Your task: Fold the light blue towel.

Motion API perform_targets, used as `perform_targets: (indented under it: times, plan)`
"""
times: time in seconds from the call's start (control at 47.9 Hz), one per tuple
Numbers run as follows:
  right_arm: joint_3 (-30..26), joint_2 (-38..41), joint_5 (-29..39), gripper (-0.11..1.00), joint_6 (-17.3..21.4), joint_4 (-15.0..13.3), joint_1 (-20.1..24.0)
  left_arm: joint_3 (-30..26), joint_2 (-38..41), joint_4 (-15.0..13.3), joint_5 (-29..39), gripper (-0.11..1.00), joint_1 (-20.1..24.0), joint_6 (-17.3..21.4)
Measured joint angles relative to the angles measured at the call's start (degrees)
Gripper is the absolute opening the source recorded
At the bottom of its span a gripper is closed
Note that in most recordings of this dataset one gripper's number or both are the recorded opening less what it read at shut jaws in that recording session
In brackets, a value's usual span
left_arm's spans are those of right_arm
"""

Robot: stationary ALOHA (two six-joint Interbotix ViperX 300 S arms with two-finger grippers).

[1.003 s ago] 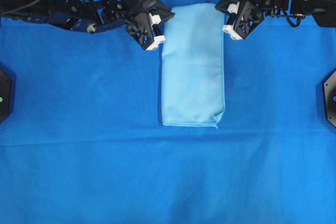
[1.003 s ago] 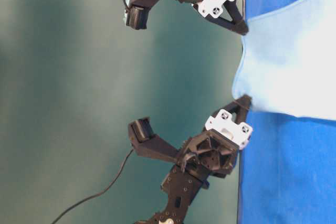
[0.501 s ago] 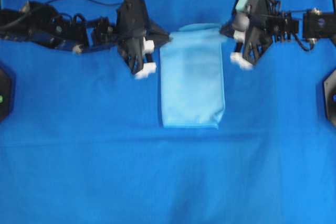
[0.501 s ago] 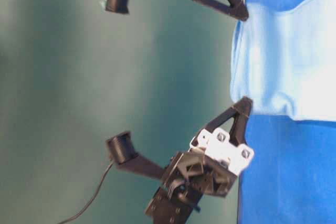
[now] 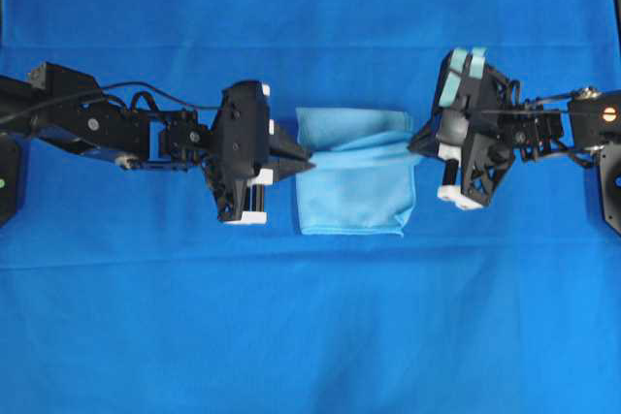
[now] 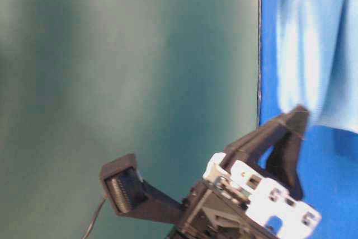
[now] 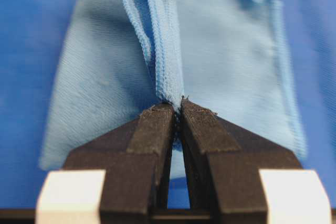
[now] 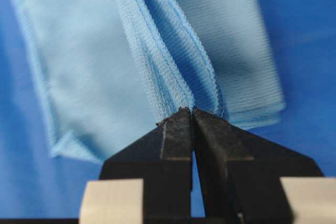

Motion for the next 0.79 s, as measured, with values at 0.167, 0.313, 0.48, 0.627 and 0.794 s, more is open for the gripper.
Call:
perform_targets:
  times: [0.167,0.313,0.48,0.627,0.794]
  plan:
    - [0.0,2.99,0.44,0.01,1.41,0.09,2.64,-0.18,3.16,-0.09,-0.62,0.02,-1.32,-0.53]
    - [-0.26,4.75,0.44,0.01,2.72,0.18,4.92,-0.79,5.45,0.0,-1.58,0.02,-3.34,-1.14]
    - [-0.97,6.15,0.26,0.01,3.69,0.18,6.42,-0.88,6.24,-0.09,-1.93,0.02,-4.92,-1.23]
    - [-1.41,6.86,-0.44,0.01,3.6,0.18,6.42,-0.88,6.24,0.0,-1.85,0.02,-5.01,-1.32]
    - [-2.02,7.38,-0.62,0.02,3.78,0.18,6.5,-0.97,6.24,0.0,-1.93,0.02,-4.92,-1.32]
